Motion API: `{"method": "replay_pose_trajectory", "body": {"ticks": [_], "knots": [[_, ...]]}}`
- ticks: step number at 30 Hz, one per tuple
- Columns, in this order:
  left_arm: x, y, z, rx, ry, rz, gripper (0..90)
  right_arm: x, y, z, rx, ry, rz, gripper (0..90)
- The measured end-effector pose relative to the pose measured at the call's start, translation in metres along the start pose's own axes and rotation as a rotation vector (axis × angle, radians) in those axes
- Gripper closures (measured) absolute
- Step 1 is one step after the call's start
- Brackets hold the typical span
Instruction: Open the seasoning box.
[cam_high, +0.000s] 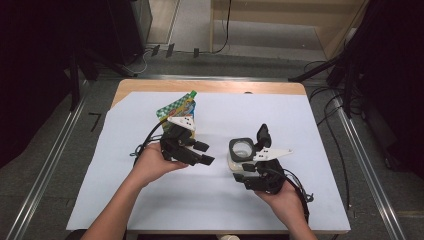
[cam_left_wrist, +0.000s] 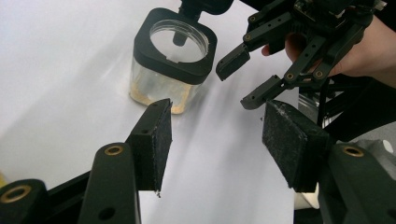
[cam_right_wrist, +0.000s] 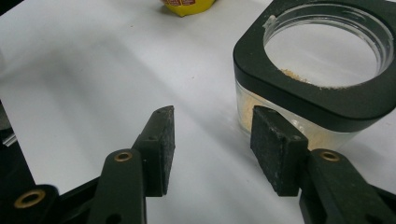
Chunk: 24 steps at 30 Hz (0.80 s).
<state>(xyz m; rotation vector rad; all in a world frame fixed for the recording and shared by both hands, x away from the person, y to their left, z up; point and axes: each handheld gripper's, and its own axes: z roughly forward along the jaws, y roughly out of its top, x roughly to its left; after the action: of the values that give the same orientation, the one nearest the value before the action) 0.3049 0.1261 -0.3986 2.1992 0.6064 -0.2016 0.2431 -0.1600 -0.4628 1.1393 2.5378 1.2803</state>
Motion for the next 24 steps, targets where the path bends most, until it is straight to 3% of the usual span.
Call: {"method": "replay_pose_trajectory", "body": {"ticks": [8, 11, 16, 24], "knots": [[0.005, -0.009, -0.019, -0.009, 0.023, -0.021, 42.3, 0.0, 0.001, 0.001, 0.003, 0.004, -0.006, 50.9], [0.004, -0.011, -0.028, 0.006, 0.057, -0.014, 42.9, 0.0, 0.002, 0.002, 0.004, 0.004, -0.014, 50.8], [0.008, -0.018, -0.048, -0.023, 0.09, -0.039, 44.4, 0.001, 0.002, 0.003, 0.012, 0.006, -0.022, 50.4], [0.013, -0.027, -0.072, -0.029, 0.166, -0.064, 45.1, 0.001, 0.005, 0.007, 0.015, 0.013, -0.033, 50.2]]}}
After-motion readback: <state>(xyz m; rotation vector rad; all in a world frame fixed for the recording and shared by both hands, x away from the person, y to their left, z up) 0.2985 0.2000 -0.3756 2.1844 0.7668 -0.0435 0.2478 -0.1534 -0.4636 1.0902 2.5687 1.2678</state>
